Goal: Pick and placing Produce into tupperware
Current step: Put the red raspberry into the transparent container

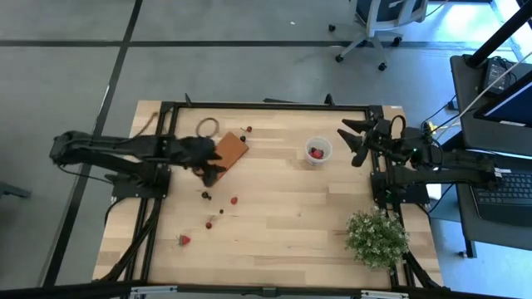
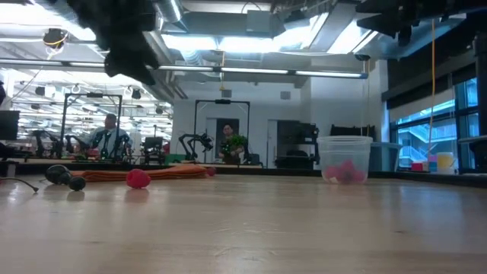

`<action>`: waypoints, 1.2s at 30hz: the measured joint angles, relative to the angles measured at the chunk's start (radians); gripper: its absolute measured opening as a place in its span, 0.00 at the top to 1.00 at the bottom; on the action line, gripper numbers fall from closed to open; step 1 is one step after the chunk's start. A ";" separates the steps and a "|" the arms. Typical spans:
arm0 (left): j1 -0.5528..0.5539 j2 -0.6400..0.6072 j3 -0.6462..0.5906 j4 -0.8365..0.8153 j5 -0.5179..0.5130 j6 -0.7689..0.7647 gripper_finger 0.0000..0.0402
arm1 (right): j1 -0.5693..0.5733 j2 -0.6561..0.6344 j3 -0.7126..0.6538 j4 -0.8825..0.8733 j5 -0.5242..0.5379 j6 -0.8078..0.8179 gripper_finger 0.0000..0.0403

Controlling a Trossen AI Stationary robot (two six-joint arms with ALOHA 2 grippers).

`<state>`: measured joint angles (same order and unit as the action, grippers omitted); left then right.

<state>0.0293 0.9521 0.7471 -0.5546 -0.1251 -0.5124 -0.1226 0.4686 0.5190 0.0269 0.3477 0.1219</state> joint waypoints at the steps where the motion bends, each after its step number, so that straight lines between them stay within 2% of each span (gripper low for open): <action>1: -0.011 0.060 0.040 -0.027 0.025 -0.042 0.42 | 0.000 0.000 0.000 0.000 0.000 -0.002 0.50; 7: -0.110 0.363 0.205 -0.132 0.034 -0.102 0.42 | 0.000 0.000 0.000 -0.003 -0.001 -0.027 0.50; 14: -0.162 0.608 0.297 -0.145 0.030 -0.396 0.42 | 0.000 0.000 0.000 -0.026 -0.002 -0.055 0.50; 17: -0.180 0.688 0.325 -0.148 0.032 -0.477 0.42 | 0.000 0.000 0.000 -0.052 -0.004 -0.059 0.50; 25: -0.222 0.812 0.356 -0.181 0.055 -0.620 0.42 | 0.000 0.000 0.000 -0.112 -0.011 -0.054 0.50; 30: -0.230 0.844 0.356 -0.205 0.096 -0.667 0.42 | 0.000 0.001 0.000 -0.128 -0.011 -0.054 0.50; 36: -0.229 0.844 0.357 -0.205 0.070 -0.684 0.42 | 0.000 0.001 0.000 -0.128 -0.012 -0.055 0.50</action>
<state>-0.1993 1.7958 1.1038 -0.7595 -0.0546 -1.1961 -0.1226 0.4694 0.5190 -0.1011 0.3359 0.0669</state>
